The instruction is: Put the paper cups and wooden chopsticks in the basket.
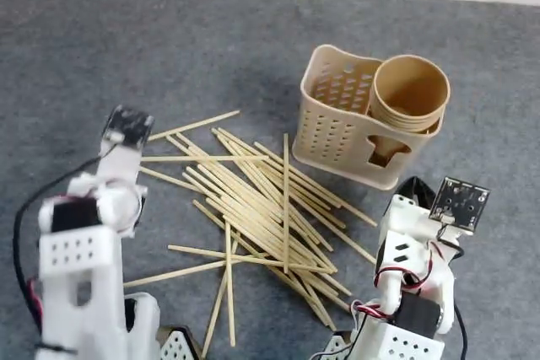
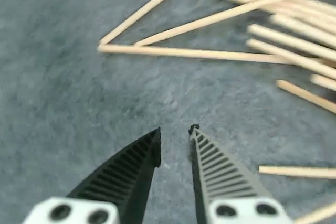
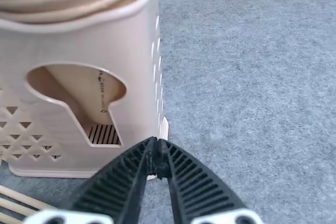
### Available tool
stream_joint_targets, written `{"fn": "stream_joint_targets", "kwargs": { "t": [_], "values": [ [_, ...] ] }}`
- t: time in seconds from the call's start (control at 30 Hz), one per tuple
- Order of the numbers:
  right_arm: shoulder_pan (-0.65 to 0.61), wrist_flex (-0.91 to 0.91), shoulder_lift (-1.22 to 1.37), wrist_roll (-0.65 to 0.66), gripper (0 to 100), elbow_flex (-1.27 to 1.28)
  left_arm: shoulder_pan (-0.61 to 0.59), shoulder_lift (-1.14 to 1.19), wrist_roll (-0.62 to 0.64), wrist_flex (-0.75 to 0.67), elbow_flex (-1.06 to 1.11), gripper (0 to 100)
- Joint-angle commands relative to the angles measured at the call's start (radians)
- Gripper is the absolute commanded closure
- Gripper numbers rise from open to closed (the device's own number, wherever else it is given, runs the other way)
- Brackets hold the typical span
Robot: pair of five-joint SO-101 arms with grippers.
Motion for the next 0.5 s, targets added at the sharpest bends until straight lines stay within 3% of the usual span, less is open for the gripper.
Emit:
{"fn": "stream_joint_targets", "kwargs": {
  "t": [0.0, 0.13, 0.3, 0.47],
  "values": [
    [-0.012, 0.053, -0.008, 0.009, 99.2, -0.127, -0.084, -0.160, 0.091, -0.077, 0.145, 89],
    [-0.074, 0.143, -0.007, 0.052, 99.2, -0.251, -0.097, -0.246, 0.152, -0.080, 0.252, 89],
    [-0.260, 0.269, 0.002, 0.164, 99.2, -0.412, -0.102, -0.360, 0.198, -0.080, 0.328, 89],
    [-0.406, 0.272, 0.008, 0.245, 99.2, -0.524, -0.102, -0.483, 0.201, -0.075, 0.387, 89]
  ]
}}
